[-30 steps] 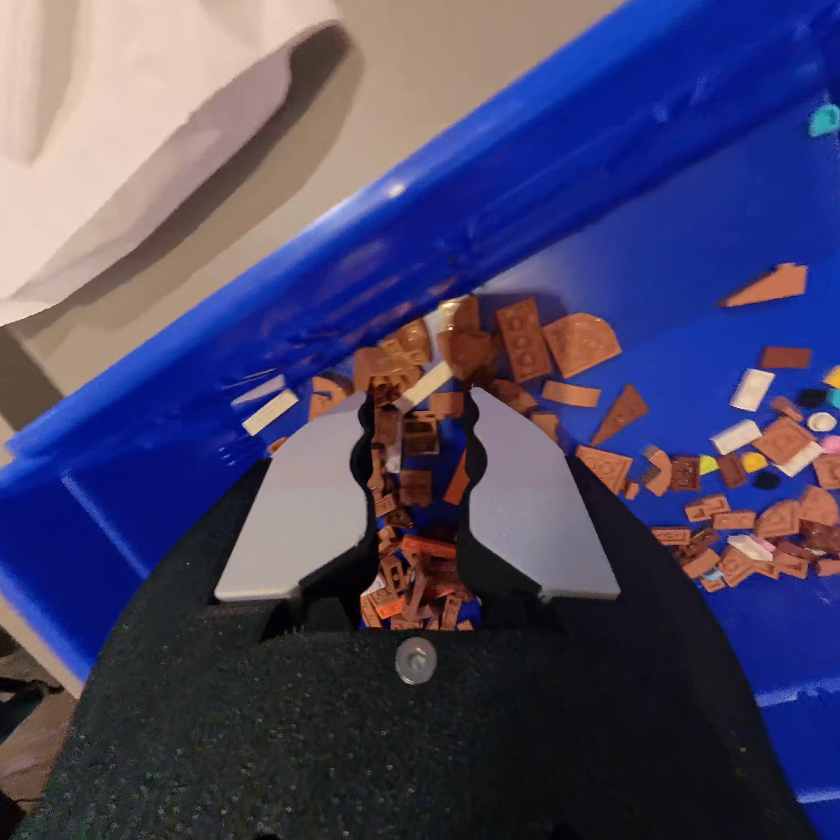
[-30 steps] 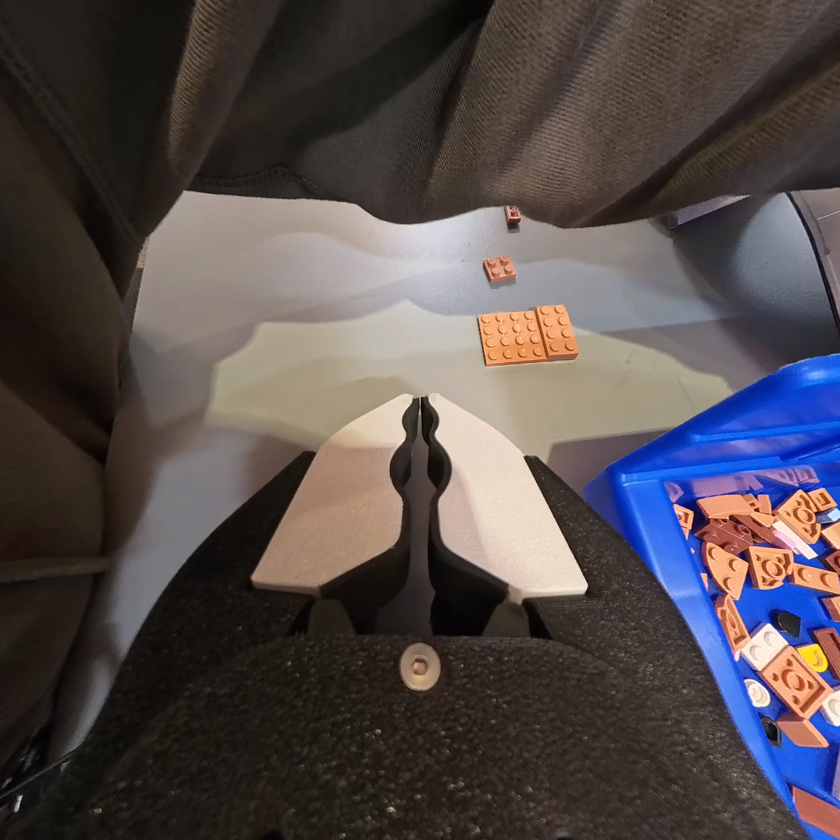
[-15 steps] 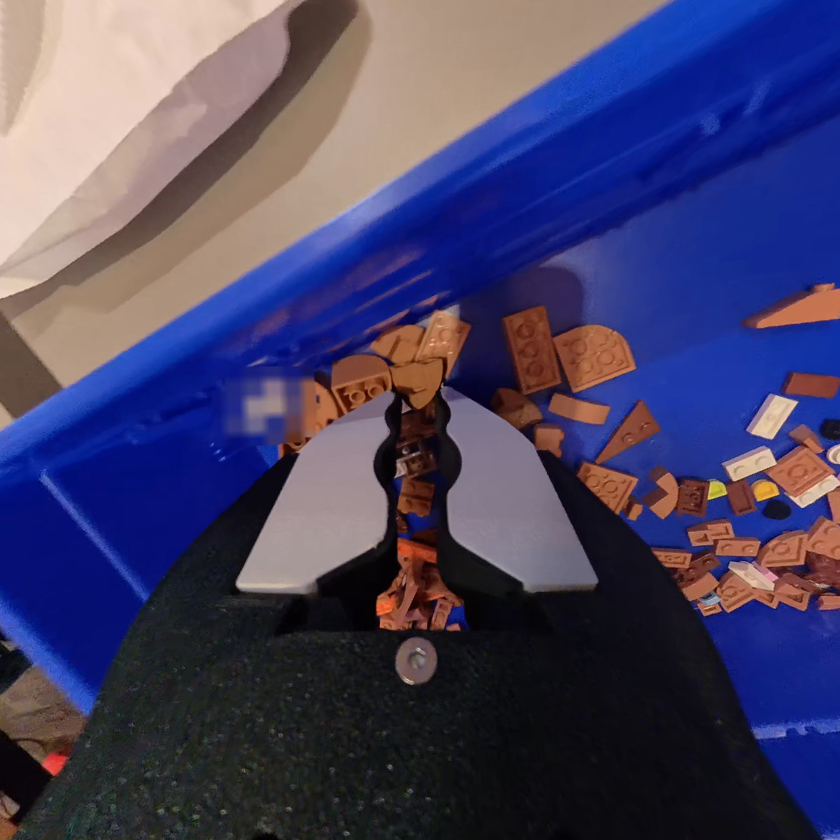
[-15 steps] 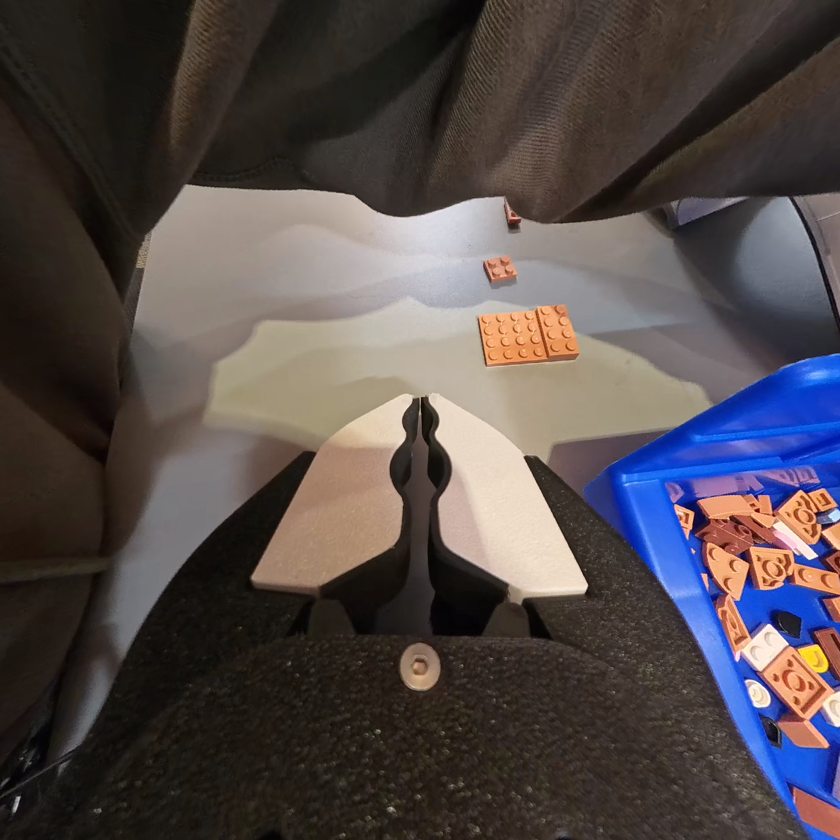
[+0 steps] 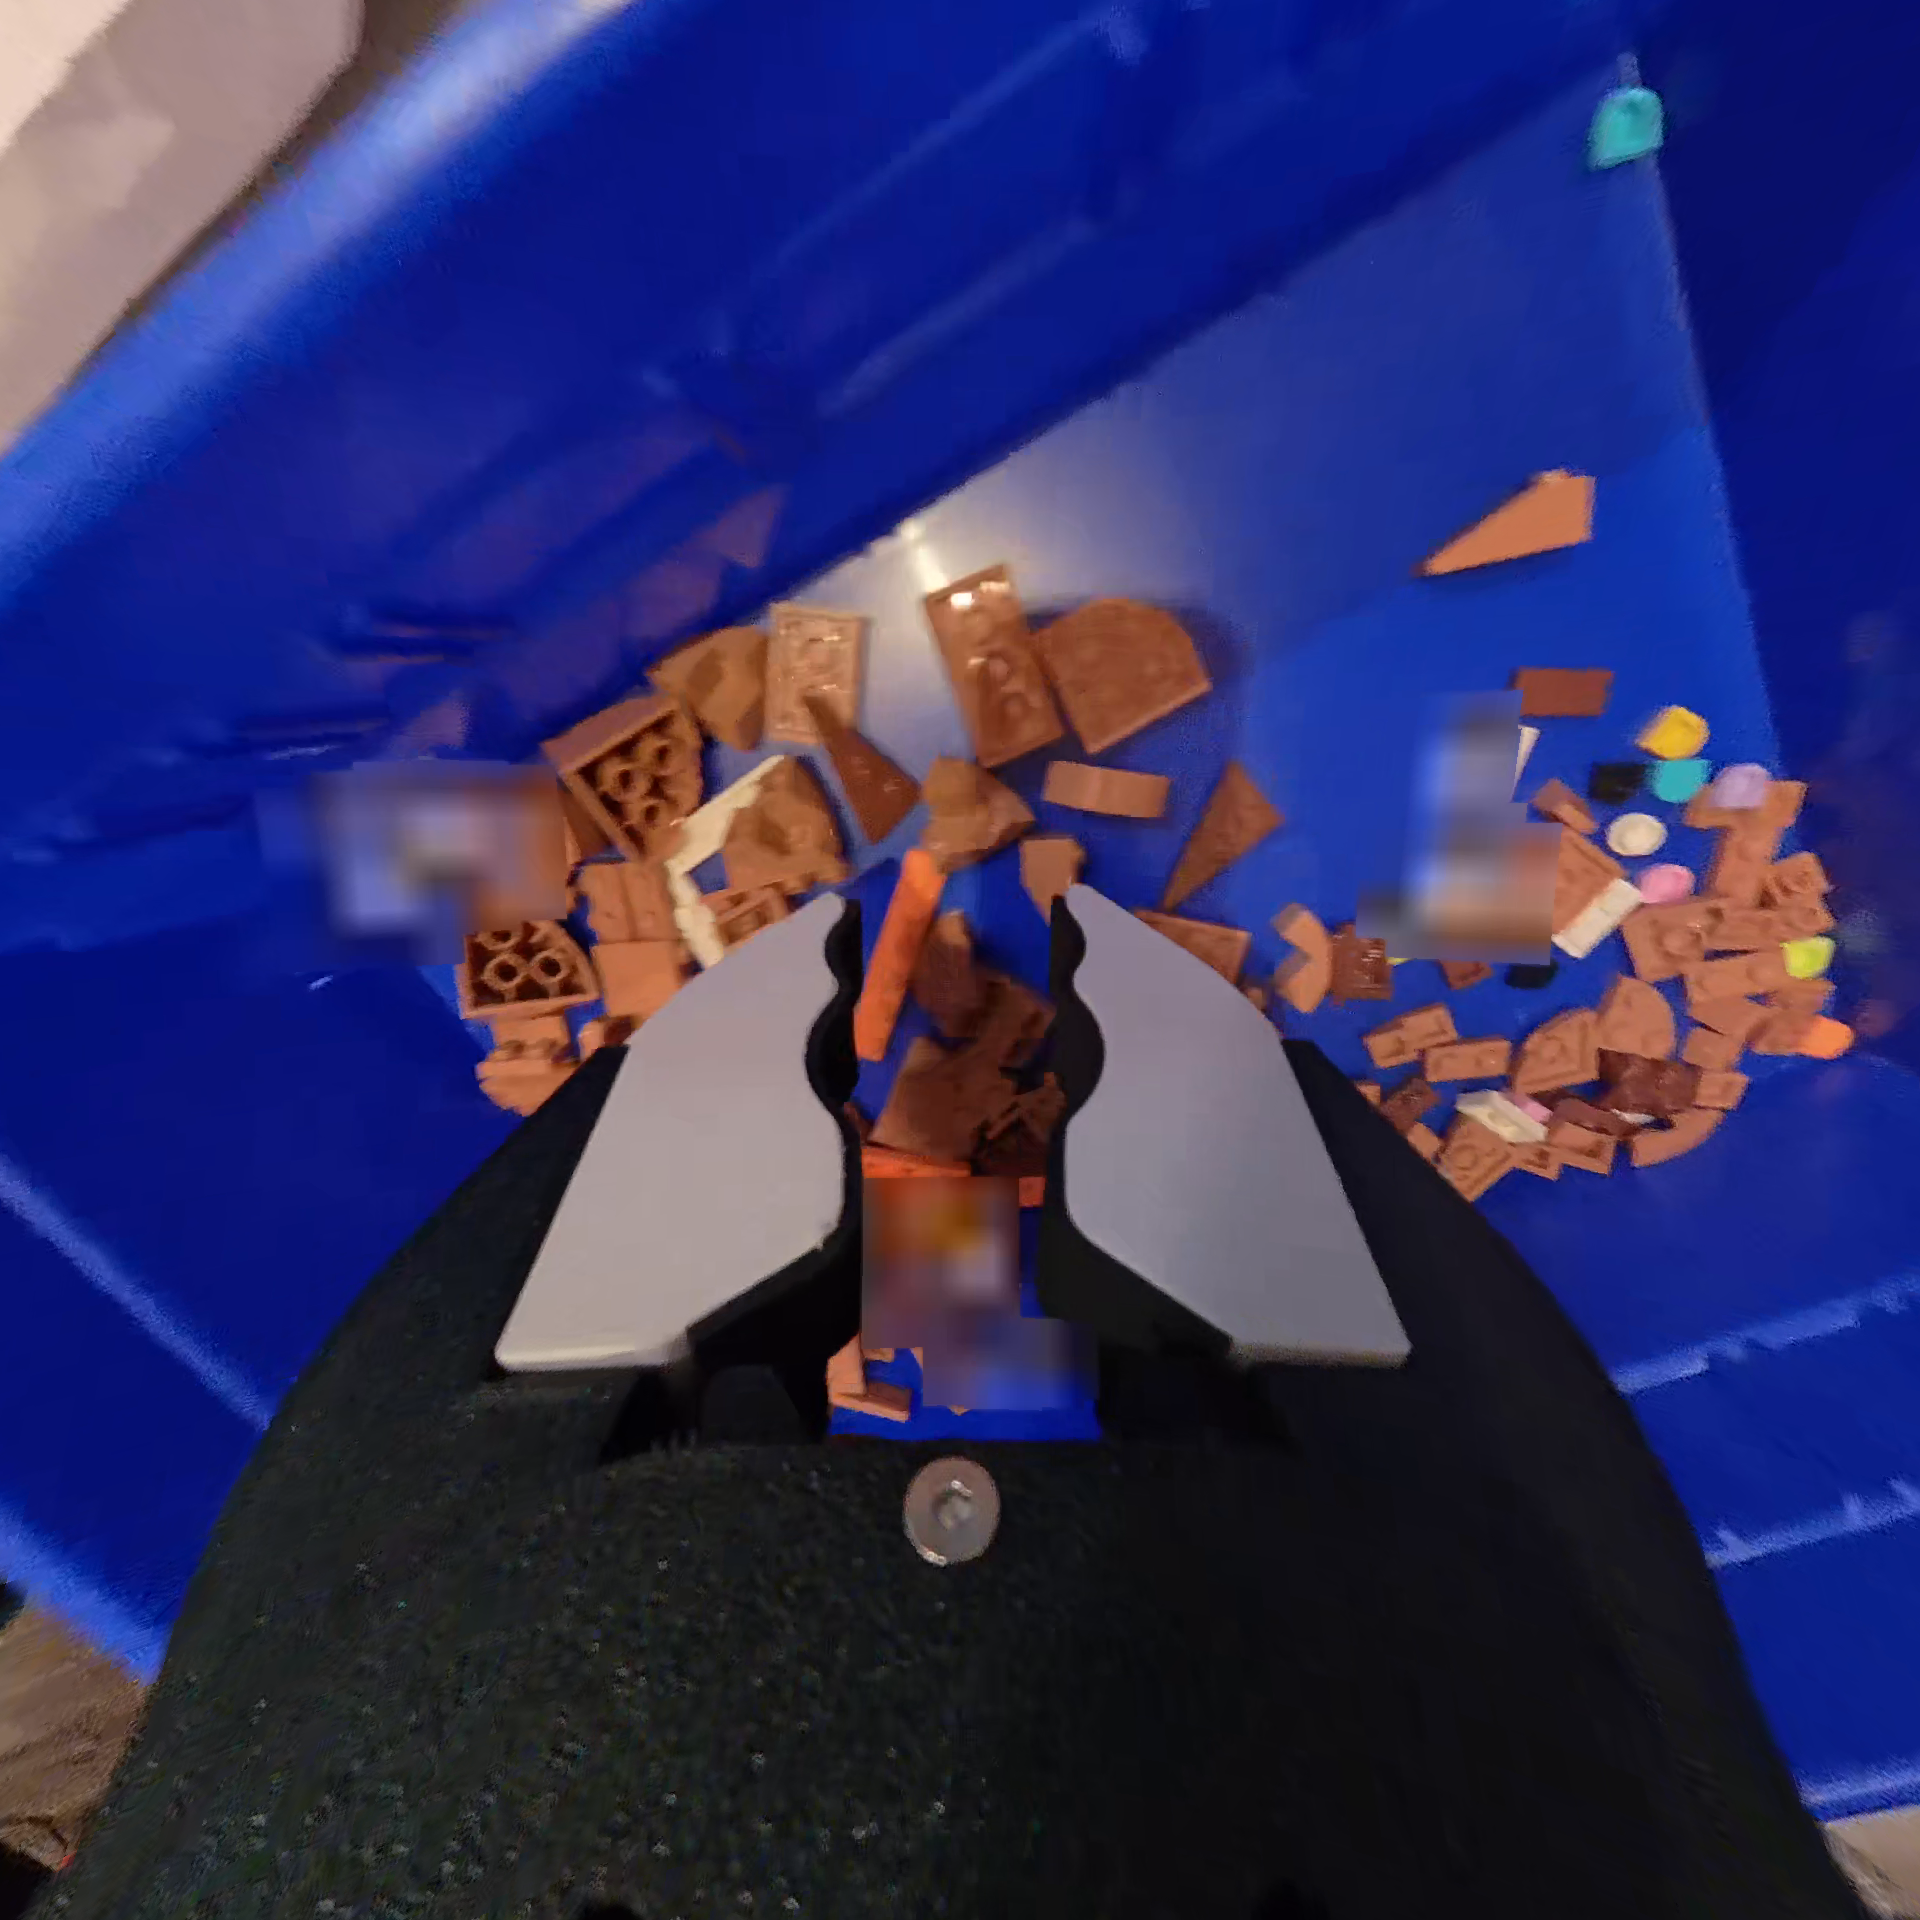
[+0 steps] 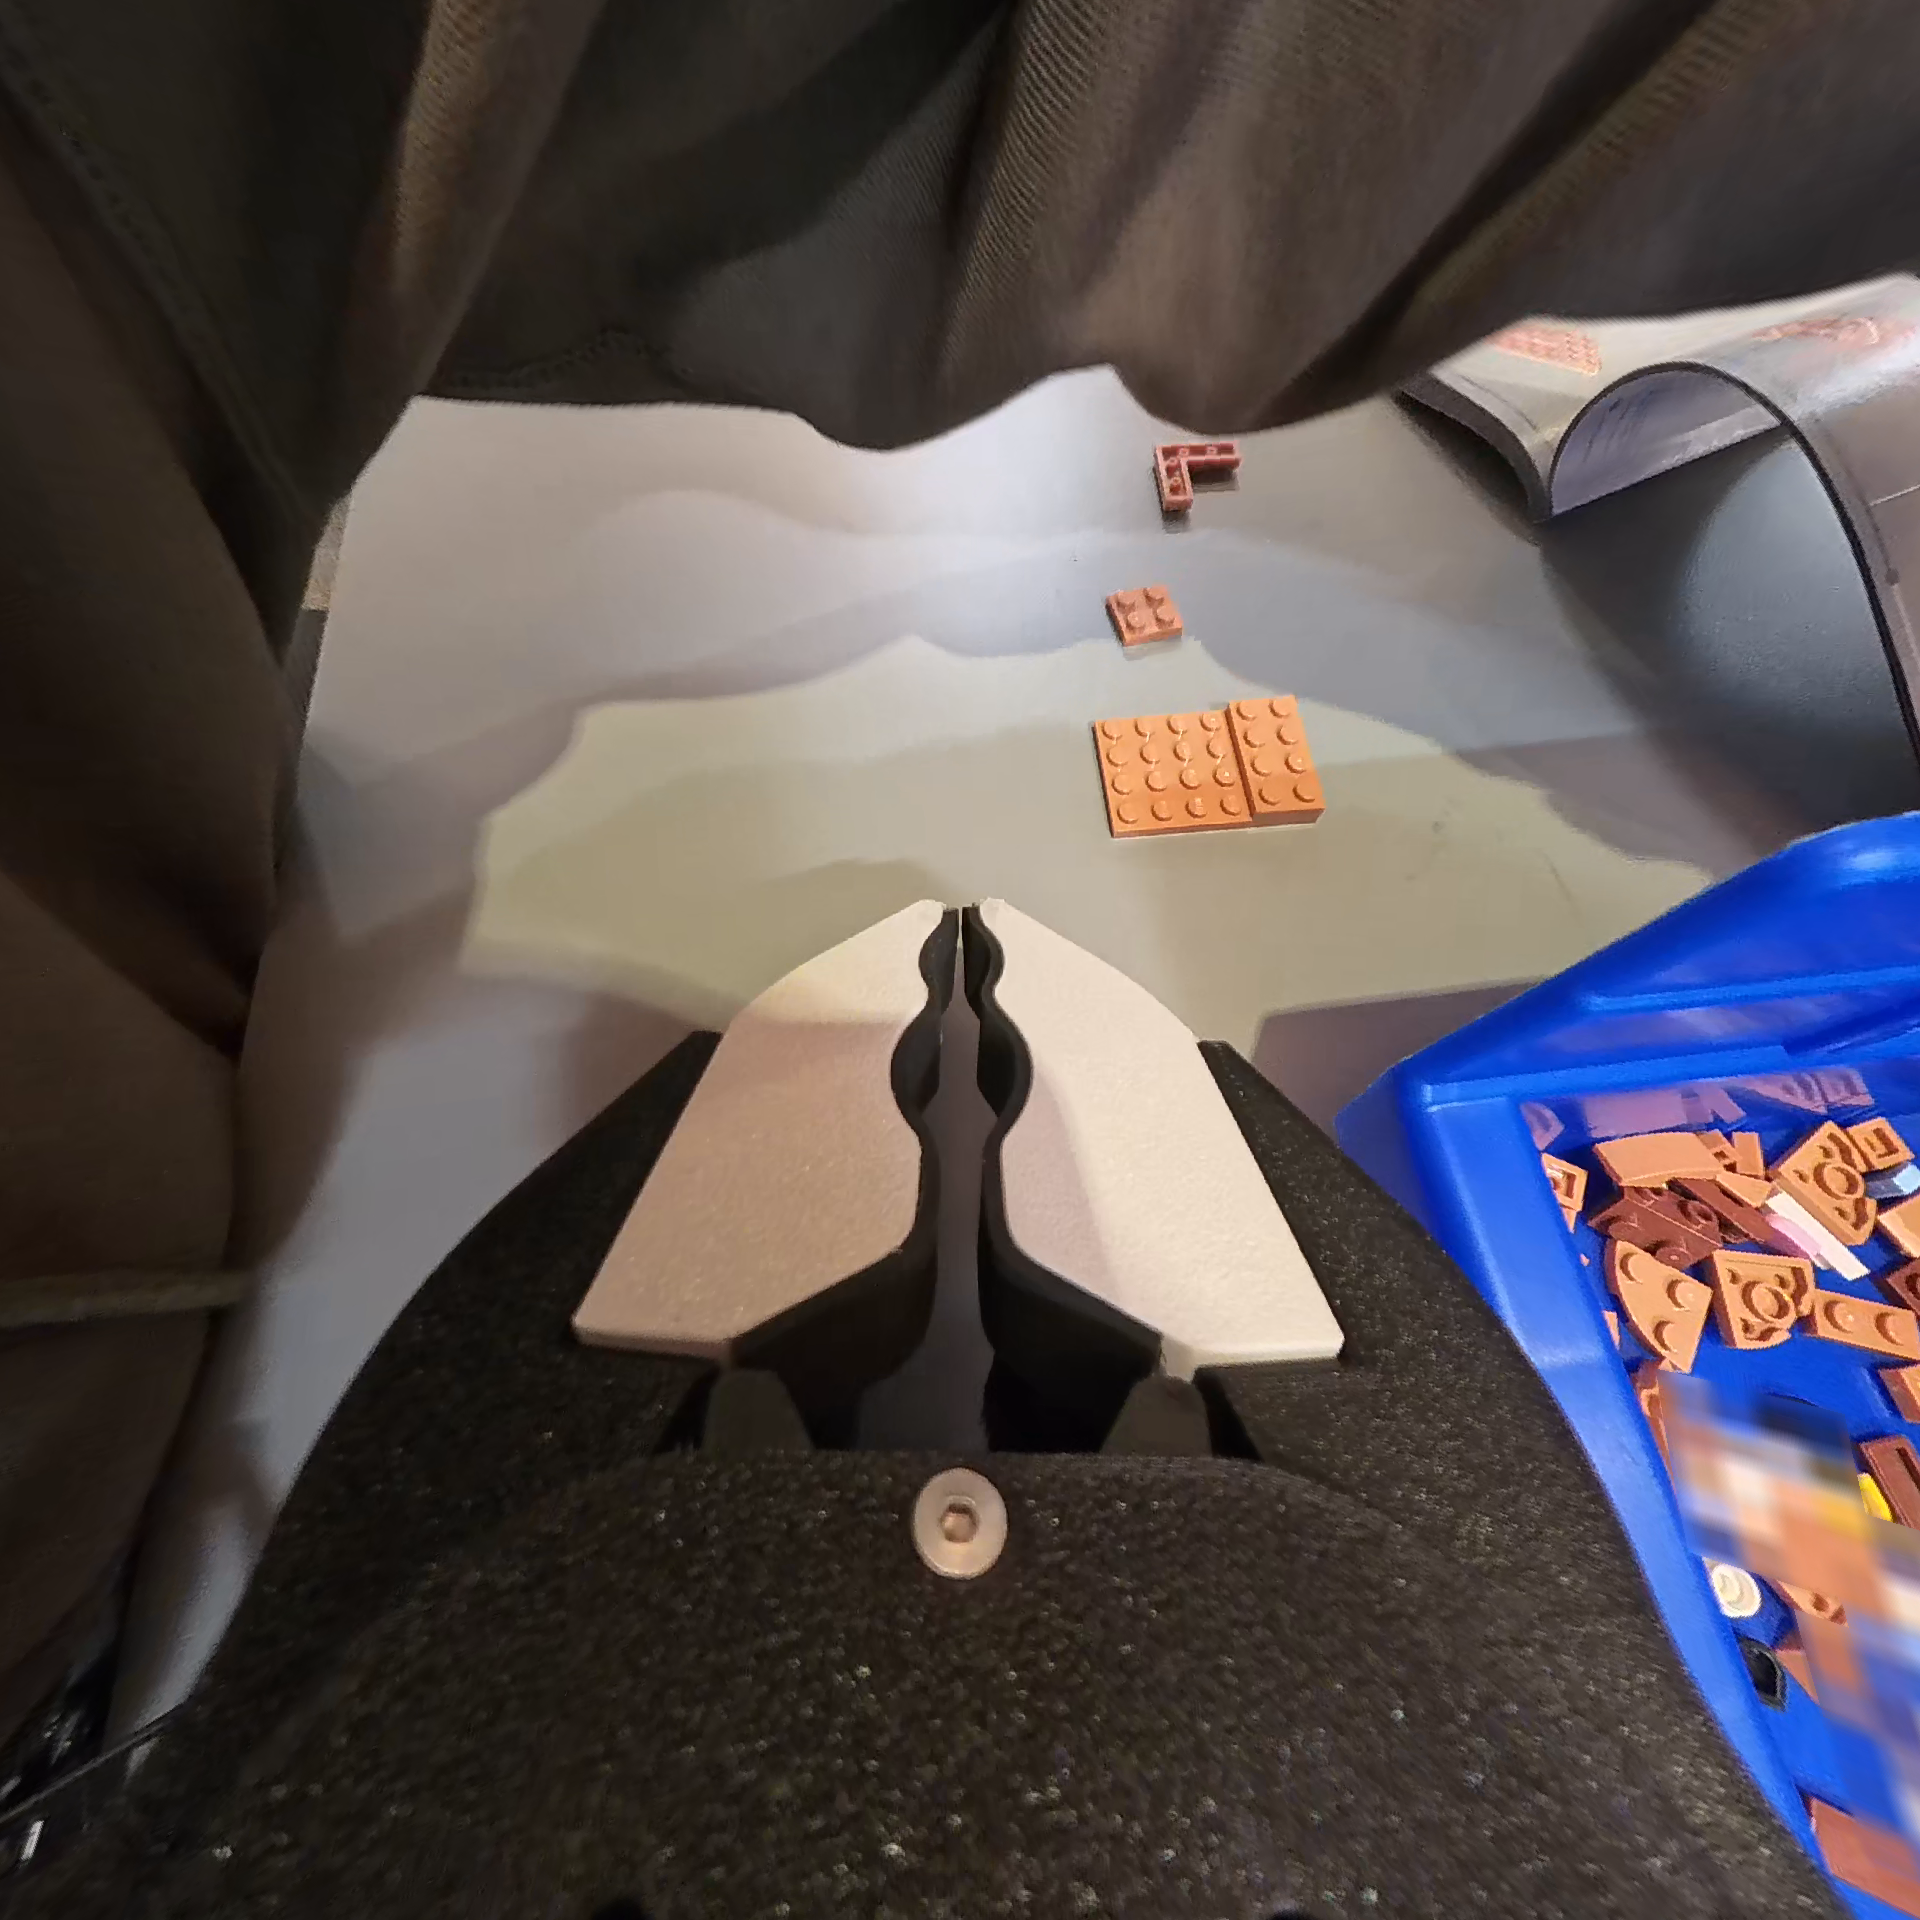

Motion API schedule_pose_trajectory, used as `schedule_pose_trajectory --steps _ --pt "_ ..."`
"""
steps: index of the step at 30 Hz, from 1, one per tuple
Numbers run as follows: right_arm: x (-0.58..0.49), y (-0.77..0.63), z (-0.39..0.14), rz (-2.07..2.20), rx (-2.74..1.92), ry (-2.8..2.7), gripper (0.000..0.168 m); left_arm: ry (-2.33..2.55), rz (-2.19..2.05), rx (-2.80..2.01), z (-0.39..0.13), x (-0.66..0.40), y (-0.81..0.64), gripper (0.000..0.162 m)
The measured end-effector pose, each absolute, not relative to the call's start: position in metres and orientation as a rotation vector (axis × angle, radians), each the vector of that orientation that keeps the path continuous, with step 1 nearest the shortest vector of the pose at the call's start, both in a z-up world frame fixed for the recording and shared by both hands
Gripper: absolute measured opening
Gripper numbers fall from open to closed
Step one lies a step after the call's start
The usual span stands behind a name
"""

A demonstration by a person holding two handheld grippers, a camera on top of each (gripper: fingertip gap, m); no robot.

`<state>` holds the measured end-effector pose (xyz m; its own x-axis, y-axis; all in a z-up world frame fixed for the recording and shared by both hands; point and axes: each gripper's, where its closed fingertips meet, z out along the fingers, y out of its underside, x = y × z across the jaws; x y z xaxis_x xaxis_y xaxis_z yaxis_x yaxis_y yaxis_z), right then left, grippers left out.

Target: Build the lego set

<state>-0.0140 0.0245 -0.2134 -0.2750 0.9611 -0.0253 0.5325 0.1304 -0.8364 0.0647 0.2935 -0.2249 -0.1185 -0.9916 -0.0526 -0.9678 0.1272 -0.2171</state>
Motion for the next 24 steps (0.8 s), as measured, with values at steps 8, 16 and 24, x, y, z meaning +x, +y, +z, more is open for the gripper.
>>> schedule_pose_trajectory --steps 8,16,24 --pt "-0.014 0.024 -0.213 1.036 -1.433 -1.877 0.000 2.339 -0.117 -1.955 -0.241 0.061 0.277 0.026" --pt "-0.014 0.024 -0.213 1.036 -1.433 -1.875 0.000 2.266 -0.084 -1.974 -0.240 0.063 0.289 0.011" --pt "-0.014 0.024 -0.214 1.034 -1.432 -1.877 0.001 2.216 -0.134 -2.012 -0.235 0.061 0.289 0.020"
